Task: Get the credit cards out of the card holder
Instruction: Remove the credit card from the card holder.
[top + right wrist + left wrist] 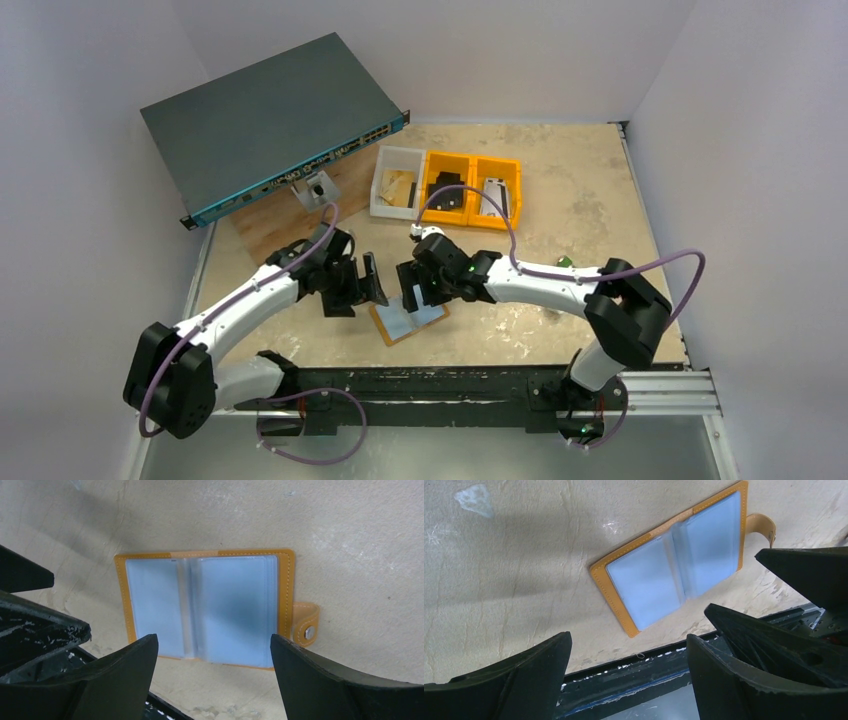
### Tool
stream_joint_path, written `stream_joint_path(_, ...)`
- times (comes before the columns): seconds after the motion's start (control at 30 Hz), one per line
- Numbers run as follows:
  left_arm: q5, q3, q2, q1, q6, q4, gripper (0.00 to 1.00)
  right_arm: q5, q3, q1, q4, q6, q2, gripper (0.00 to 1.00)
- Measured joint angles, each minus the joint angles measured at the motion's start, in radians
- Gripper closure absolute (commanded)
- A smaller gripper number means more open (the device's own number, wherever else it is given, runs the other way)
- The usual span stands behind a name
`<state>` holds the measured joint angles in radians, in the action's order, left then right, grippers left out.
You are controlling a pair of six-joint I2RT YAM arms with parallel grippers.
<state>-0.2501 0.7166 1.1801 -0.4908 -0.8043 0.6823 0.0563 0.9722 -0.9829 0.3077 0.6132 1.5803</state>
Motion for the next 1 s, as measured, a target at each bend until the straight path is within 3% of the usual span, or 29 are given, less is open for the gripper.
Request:
stream_joint_path(0.7,0.002,-0.056,-0.036,0.006,-0.016,-0.013,0.17,0.045,0.092,-0.073,0.005,-0.016,0.133,0.29)
stream_joint_path(1.0,0.068,-0.074,-0.089,0.051,-0.054,0.001,0.20,0.058,0.151,-0.126,0.026,-0.026,0.170,0.37)
